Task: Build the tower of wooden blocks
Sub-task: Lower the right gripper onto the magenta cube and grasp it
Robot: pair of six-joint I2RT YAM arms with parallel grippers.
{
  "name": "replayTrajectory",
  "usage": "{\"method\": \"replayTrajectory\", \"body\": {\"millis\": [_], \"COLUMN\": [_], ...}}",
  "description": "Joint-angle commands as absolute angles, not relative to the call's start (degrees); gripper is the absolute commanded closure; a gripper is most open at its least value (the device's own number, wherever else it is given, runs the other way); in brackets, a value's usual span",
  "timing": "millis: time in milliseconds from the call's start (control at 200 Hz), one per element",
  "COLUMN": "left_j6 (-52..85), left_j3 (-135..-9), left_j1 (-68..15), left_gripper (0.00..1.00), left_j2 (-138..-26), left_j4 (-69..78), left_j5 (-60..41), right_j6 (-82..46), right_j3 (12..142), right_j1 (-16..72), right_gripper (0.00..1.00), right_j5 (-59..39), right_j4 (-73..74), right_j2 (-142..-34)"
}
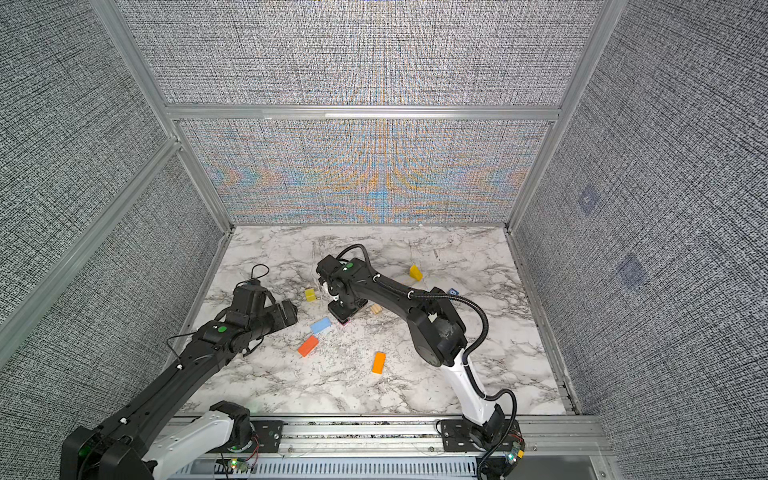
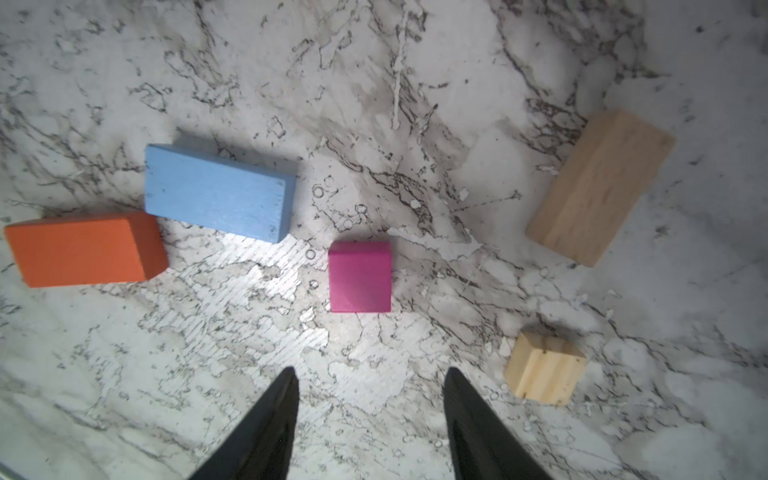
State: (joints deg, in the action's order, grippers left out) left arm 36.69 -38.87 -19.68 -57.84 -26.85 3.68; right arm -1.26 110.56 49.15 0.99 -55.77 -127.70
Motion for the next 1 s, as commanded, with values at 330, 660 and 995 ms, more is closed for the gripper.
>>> {"method": "replayTrajectory", "body": {"millis": [330, 660, 995], "left_j6": [37.24, 37.44, 37.09], "left_j3": [-38.58, -39.11, -40.32], "left_j1": [-19.66, -19.68, -19.69], "left_gripper": [0.01, 0.01, 0.01], "left_j2": [-57.99, -58.62, -59.26], "left_j4": [-26.12, -27.33, -27.48], "left_j5": [2.71, 2.77, 2.38], "right_j6": [-2.55, -2.81, -4.2], "right_j3": [112.67, 115.48, 116.02], "right_j1": [49.83, 49.53, 49.26], "right_gripper": [0.36, 0.41, 0.61], "right_j5": [0.97, 0.3, 0.86], "right_j4": [-54.32, -54.36, -54.82], "right_j2": [-132.17, -135.04, -135.53]}}
